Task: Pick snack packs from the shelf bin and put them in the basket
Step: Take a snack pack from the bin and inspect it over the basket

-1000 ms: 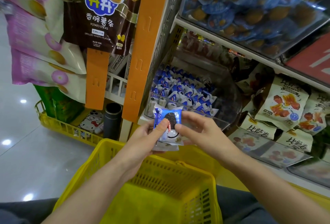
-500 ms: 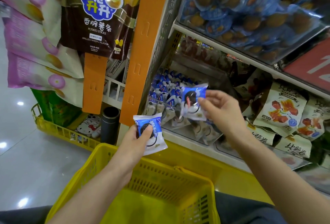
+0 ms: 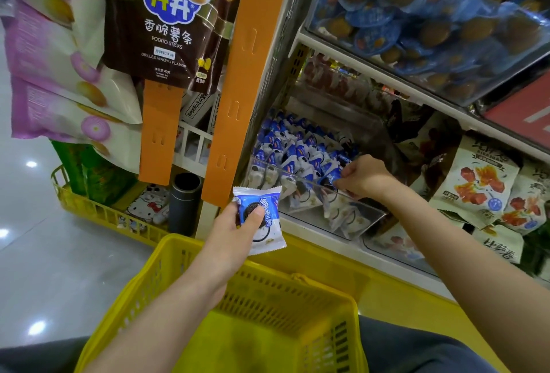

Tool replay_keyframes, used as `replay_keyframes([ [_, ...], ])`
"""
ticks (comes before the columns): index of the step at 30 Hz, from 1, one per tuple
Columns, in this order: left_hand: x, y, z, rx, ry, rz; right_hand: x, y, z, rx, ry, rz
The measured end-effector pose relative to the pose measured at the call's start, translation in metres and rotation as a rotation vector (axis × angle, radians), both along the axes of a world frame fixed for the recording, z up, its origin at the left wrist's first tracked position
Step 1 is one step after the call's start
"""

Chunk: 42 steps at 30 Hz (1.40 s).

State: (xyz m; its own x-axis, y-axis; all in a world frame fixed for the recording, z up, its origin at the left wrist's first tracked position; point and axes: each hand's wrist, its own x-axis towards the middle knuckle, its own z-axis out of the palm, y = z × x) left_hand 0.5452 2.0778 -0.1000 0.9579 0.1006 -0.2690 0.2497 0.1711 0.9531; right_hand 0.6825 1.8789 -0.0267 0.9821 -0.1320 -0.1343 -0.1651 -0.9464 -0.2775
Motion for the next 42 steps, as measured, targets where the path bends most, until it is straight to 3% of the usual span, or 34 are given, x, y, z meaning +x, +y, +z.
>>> replay_keyframes([
  [6, 0.000, 0.001, -0.001, -0.037, -0.016, -0.003, 0.005, 0.007, 0.001, -0.071, 0.142, 0.030],
  [8, 0.000, 0.000, 0.000, -0.040, -0.017, -0.007, 0.003, 0.010, -0.006, 0.048, 0.172, 0.052],
  [11, 0.000, -0.001, 0.002, -0.039, -0.028, -0.012, 0.001, 0.016, -0.016, 0.413, 0.198, -0.021],
  [13, 0.000, 0.000, 0.002, -0.039, -0.032, -0.007, 0.004, 0.019, -0.018, 0.503, 0.199, -0.041],
  [17, 0.001, 0.001, -0.001, -0.039, -0.035, 0.000, 0.015, 0.019, -0.022, 0.317, 0.155, 0.042],
  [22, 0.001, 0.000, 0.001, -0.037, -0.035, -0.003, 0.013, 0.021, -0.019, 0.308, 0.159, 0.056],
  [26, 0.001, 0.000, 0.002, -0.041, -0.030, -0.008, -0.004, 0.028, -0.011, 0.091, -0.069, 0.087],
  [29, 0.002, -0.001, 0.000, -0.098, -0.012, -0.007, -0.041, 0.037, -0.006, 0.274, -0.447, 0.268],
  [31, 0.002, -0.002, 0.001, -0.144, 0.029, -0.009, -0.070, 0.041, -0.010, 0.417, -0.546, 0.414],
  [33, 0.002, -0.004, -0.001, -0.131, 0.030, -0.024, -0.094, 0.047, -0.019, 0.501, -0.446, 0.463],
  [37, -0.005, -0.010, -0.007, -0.041, -0.032, -0.089, -0.111, 0.055, -0.044, 0.695, -0.121, 0.341],
  [42, -0.005, -0.013, -0.014, 0.092, -0.108, -0.123, -0.111, 0.051, -0.059, 0.974, 0.002, 0.196],
])
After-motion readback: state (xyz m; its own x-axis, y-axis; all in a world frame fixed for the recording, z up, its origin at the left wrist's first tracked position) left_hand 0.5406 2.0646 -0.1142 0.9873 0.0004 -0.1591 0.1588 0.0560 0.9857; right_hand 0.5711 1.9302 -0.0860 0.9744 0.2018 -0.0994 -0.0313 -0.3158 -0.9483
